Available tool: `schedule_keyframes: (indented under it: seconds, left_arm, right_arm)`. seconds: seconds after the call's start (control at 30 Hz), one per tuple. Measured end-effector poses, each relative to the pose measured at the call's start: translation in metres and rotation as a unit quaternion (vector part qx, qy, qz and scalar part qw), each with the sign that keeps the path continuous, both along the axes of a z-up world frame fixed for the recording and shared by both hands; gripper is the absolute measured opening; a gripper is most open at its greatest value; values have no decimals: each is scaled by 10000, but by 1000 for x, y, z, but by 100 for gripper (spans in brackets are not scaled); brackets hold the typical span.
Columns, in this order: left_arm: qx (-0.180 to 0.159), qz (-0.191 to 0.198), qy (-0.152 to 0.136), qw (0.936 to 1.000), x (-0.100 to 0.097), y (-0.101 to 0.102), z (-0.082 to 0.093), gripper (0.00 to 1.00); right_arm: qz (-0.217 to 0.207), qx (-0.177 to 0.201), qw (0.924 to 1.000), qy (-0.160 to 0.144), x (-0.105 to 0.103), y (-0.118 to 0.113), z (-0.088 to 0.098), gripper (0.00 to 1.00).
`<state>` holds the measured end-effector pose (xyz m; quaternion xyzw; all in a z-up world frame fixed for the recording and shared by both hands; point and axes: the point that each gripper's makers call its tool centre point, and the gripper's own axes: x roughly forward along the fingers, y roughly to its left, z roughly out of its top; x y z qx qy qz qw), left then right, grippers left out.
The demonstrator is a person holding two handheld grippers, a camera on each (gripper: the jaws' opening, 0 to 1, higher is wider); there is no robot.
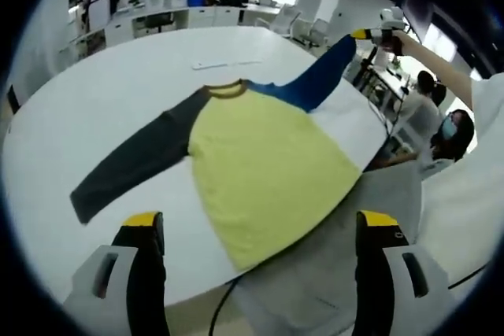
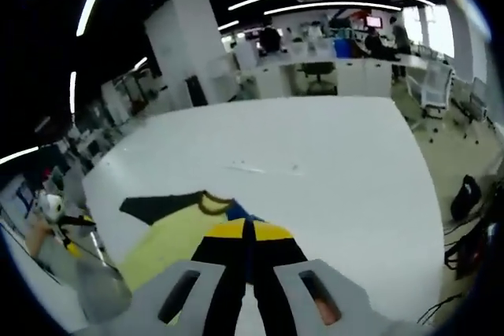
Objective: Fold the garment on the visible template until the final outline fits inside the template.
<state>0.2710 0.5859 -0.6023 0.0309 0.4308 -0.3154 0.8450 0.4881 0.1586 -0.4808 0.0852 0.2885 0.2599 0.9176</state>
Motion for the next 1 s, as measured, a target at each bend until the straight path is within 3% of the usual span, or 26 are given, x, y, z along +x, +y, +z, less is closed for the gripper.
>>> schedule_keyframes:
  seconds: [0.13, 0.33, 0.43, 0.63, 1.0]
  left_arm:
    - [-43, 32, -147, 9999, 1, -1, 10, 98]
    - [-34, 39, -178, 9998, -6, -2, 11, 98]
    - [-70, 73, -172, 9998, -12, -3, 10, 98]
    - [-127, 158, -155, 9997, -17, -4, 7, 98]
    - [-126, 130, -221, 9996, -15, -5, 9, 98]
  right_arm:
    - [144, 44, 9999, -72, -8, 20, 10, 1]
    - [380, 53, 9992, -141, -13, 44, 20, 1]
    - [478, -72, 9987, -143, -10, 47, 19, 1]
    - [543, 87, 9984, -123, -8, 54, 22, 1]
    - [848, 157, 9963, -56, -10, 92, 22, 1]
